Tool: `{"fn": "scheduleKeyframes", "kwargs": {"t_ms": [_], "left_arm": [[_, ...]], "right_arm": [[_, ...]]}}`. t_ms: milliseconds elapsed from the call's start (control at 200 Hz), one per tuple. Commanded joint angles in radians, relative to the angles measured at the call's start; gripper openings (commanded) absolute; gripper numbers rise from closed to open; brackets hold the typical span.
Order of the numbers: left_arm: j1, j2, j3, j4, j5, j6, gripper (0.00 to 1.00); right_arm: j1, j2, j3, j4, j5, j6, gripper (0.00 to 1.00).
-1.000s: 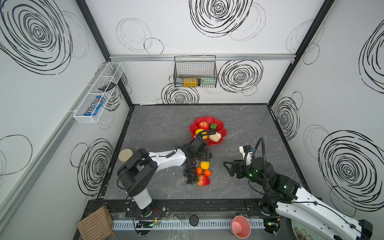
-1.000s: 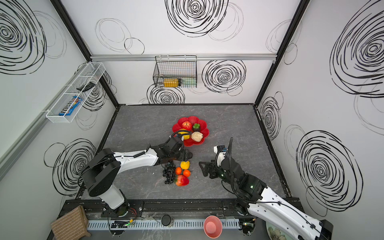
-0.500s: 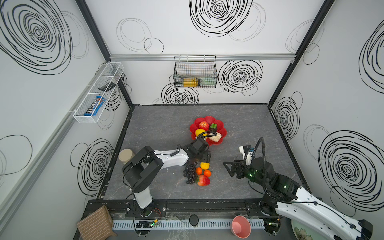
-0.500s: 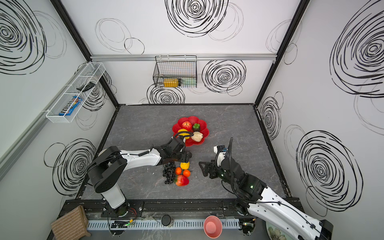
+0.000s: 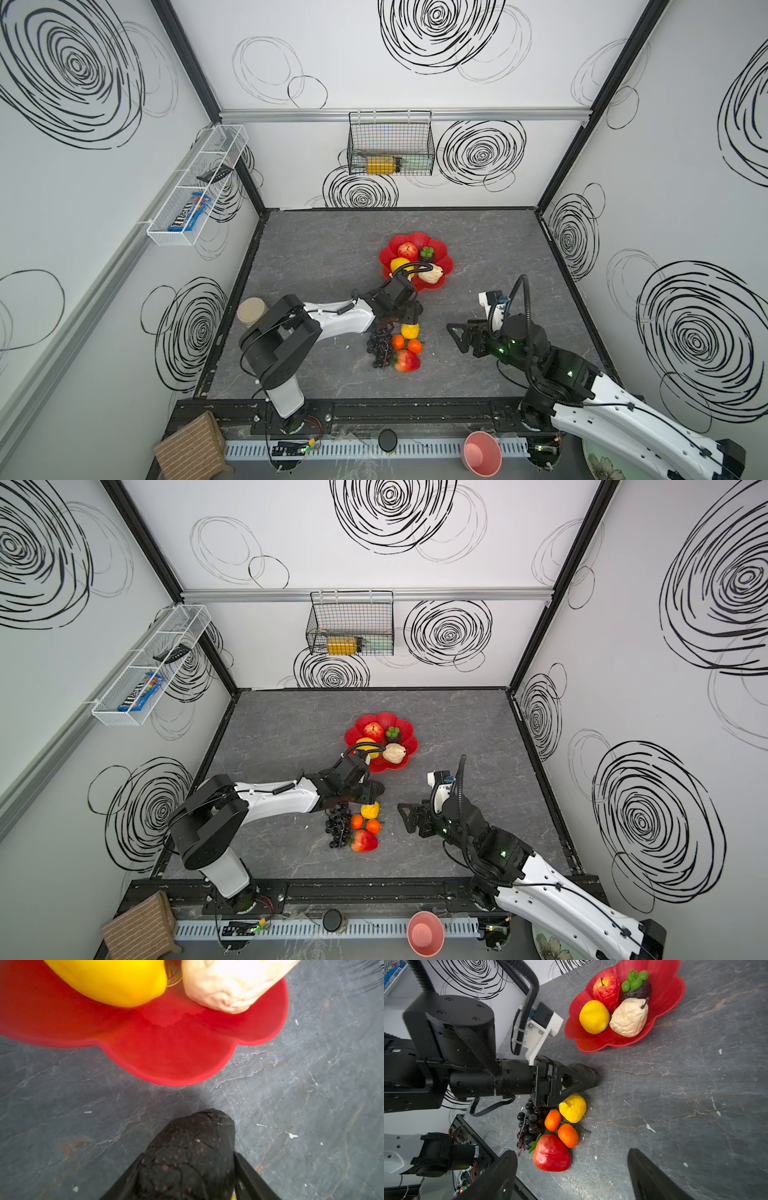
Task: Place and organize the fake fruits in the fruit bowl
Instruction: 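Lift the avocado toward the right gripper while right gripper reaches for it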
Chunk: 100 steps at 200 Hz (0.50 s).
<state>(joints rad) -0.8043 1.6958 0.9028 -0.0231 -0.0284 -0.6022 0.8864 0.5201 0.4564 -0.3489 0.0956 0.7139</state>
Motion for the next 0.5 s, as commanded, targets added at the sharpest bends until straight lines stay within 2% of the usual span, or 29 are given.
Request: {"fn": "scheduleKeyframes", "kwargs": {"t_ms": [0,270,495], "left_arm": [[-0.009,-0.074,-0.030,0.071,0.005,-0.010,0.65],[-0.017,-0.191,-0.123,0.157,0.015,-0.002,0.62],[-0.022,-0.361,-0.257,0.292,0.026,0.036,0.60]], "right_arm": [[0.003,0.010,0.000,0.018,0.006,0.009,0.88],[0.003,0.023,0.011,0.020,0.003,0.015,0.88],[0.005,0.018,0.036,0.010,0.003,0.029,0.88]]}}
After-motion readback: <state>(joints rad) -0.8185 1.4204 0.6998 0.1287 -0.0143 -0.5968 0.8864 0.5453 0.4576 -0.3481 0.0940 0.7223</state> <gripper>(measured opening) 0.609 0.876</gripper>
